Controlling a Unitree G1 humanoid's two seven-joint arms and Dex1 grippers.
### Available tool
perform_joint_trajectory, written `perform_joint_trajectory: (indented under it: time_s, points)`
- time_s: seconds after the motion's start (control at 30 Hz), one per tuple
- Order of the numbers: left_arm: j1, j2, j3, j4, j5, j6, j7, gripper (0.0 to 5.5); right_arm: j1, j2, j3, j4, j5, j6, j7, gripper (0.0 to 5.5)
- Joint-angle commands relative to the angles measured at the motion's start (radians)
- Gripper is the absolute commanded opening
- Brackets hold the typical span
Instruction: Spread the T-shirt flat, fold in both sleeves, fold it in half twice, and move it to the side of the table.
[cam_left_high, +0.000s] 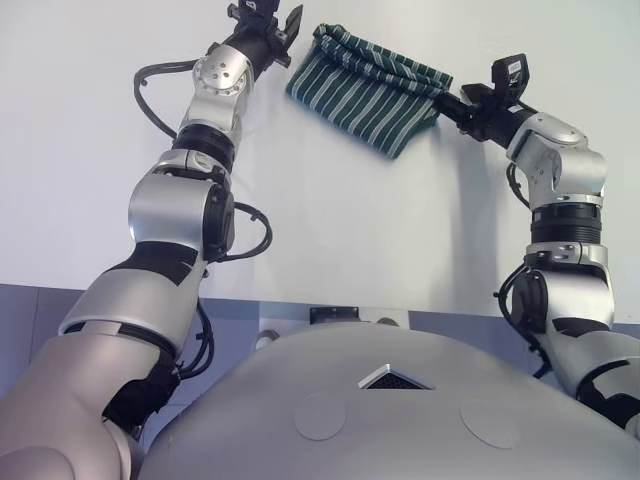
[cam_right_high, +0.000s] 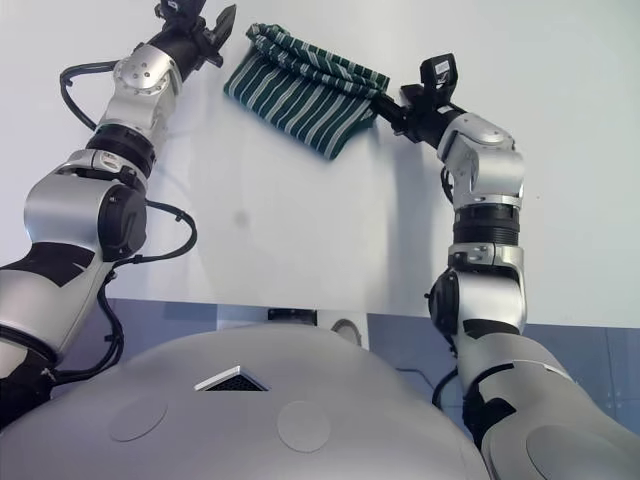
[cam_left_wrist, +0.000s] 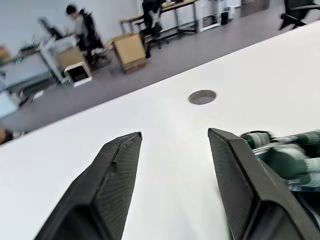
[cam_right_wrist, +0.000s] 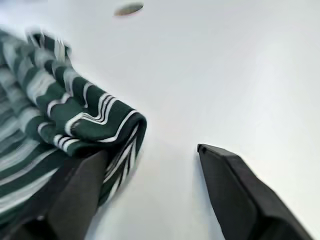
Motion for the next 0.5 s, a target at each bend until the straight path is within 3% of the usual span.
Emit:
perform_joint_trajectory:
  time_s: [0.03, 0.17, 0.27, 0.43, 0.5]
  points:
    - [0.098, 0.016, -0.020, -0.114, -0.018, -0.108, -0.148, 2.93, -0.068, -0.008, -0.050, -0.060, 0.074, 0.062, -0.007, 3.86]
    - [0.162, 0.025, -0.086, -0.246, 0.085, -0.203, -0.040, 3.74, -0.096, -0.089, 0.024, -0.095, 0.030, 0.022, 0.062, 4.75]
    - [0.169, 0.035, -0.163, -0.222, 0.201, -0.191, 0.091, 4.29, -0.119, -0.109, 0.101, -0.120, -0.017, -0.036, 0.093, 5.38]
    - [0.196, 0.023, -0.248, -0.210, 0.281, -0.231, 0.138, 5.30, -0.188, -0.045, 0.253, -0.102, -0.130, -0.167, 0.075, 5.40]
    - [0.197, 0.028, -0.295, -0.198, 0.326, -0.229, 0.153, 5.37, -0.209, -0.005, 0.290, -0.082, -0.159, -0.206, 0.061, 5.40]
